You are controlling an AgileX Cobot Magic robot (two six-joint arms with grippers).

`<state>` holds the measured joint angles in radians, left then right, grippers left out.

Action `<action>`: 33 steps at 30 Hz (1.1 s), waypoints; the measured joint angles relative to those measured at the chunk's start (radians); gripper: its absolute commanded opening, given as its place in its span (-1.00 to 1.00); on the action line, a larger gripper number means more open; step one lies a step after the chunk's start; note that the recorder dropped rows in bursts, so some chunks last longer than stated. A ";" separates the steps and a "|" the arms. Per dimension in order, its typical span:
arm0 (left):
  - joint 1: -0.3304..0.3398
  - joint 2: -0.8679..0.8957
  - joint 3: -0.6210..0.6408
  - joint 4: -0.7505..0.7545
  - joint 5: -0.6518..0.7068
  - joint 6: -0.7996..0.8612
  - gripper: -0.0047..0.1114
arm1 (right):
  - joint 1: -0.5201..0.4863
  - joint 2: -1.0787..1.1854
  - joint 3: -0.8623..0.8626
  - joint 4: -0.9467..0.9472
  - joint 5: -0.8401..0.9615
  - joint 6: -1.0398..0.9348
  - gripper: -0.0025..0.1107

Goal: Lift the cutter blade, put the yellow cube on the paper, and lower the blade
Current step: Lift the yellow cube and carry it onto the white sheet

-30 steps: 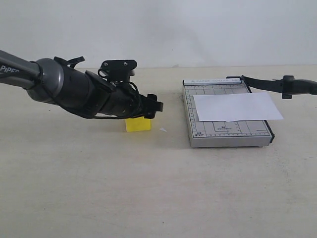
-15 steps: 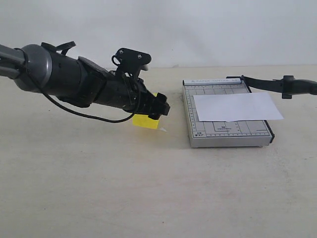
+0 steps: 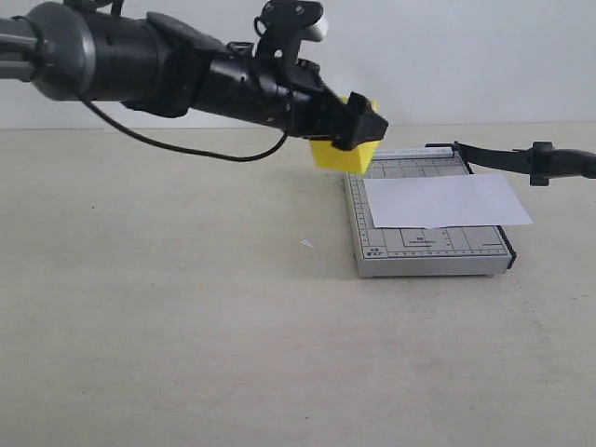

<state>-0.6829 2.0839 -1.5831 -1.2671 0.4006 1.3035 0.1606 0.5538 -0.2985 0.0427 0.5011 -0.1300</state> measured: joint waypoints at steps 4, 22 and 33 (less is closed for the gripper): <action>-0.022 0.113 -0.195 0.081 0.045 -0.049 -0.84 | 0.000 0.000 0.000 0.000 0.000 0.000 -0.96; -0.073 0.440 -0.633 0.393 0.286 -0.282 -0.84 | 0.000 0.000 0.000 0.000 -0.004 0.000 -0.96; -0.073 0.502 -0.679 0.397 0.299 -0.281 -0.84 | 0.000 0.000 0.000 0.000 -0.004 0.000 -0.96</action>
<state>-0.7562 2.5863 -2.2618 -0.8701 0.7000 1.0221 0.1606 0.5538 -0.2985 0.0427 0.4973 -0.1300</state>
